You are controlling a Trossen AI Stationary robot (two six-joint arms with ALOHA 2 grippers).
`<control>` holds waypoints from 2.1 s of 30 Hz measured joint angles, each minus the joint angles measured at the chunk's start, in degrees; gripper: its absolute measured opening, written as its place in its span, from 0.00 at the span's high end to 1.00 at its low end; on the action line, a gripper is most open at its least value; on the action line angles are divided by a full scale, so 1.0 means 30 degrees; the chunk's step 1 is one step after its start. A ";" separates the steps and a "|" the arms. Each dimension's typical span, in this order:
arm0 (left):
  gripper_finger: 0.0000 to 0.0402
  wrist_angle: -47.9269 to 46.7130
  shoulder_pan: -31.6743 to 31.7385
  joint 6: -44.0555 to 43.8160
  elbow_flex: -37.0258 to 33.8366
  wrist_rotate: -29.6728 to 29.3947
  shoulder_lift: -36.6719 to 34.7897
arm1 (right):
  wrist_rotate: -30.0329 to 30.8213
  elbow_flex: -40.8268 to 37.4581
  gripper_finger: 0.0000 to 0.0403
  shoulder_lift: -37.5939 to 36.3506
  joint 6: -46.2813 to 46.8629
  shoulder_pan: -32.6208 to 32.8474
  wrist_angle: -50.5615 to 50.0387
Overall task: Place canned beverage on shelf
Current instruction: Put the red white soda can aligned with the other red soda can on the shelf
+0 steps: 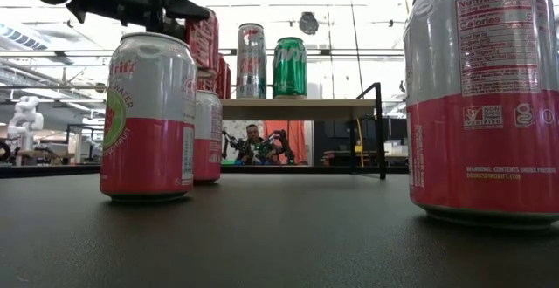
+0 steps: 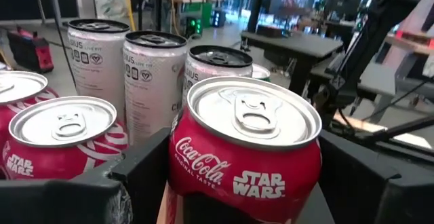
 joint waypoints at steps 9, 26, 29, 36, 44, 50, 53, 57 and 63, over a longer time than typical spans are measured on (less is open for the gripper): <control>0.24 0.1058 0.0007 0.0209 -0.0924 -0.0015 0.1048 | -0.0014 0.0000 0.06 -0.0007 0.0000 -0.0003 0.0000; 0.24 0.2398 0.1038 -0.1027 -0.0926 0.0791 0.1850 | -0.0087 0.0000 0.06 -0.0007 0.0464 0.0037 0.0010; 0.24 0.2691 0.1340 -0.1295 -0.0868 0.1287 0.1252 | -0.0087 0.0000 0.06 -0.0010 0.0643 0.0037 -0.0041; 0.24 0.1893 0.1900 -0.0754 -0.0875 0.1362 0.1278 | -0.0087 0.0000 0.06 -0.0014 0.0607 0.0037 -0.0053; 0.24 0.1371 0.2247 0.0079 -0.0912 0.1338 0.1387 | -0.0065 0.0000 0.06 -0.0014 0.0342 0.0030 -0.0066; 0.24 0.1329 0.2274 0.0191 -0.0912 0.1096 0.1406 | -0.0023 0.0000 0.06 -0.0014 0.0154 -0.0014 -0.0066; 0.24 0.1339 0.2259 0.0186 -0.0912 0.1078 0.1482 | -0.0021 0.0000 0.06 -0.0014 0.0146 -0.0090 -0.0071; 0.24 0.1556 0.2259 0.0115 -0.0912 0.0984 0.1835 | -0.0021 0.0000 0.06 -0.0014 0.0093 -0.0145 -0.0066; 0.24 0.1839 0.2248 0.0087 -0.0912 0.0925 0.2372 | -0.0014 0.0000 0.06 -0.0014 0.0011 -0.0145 -0.0059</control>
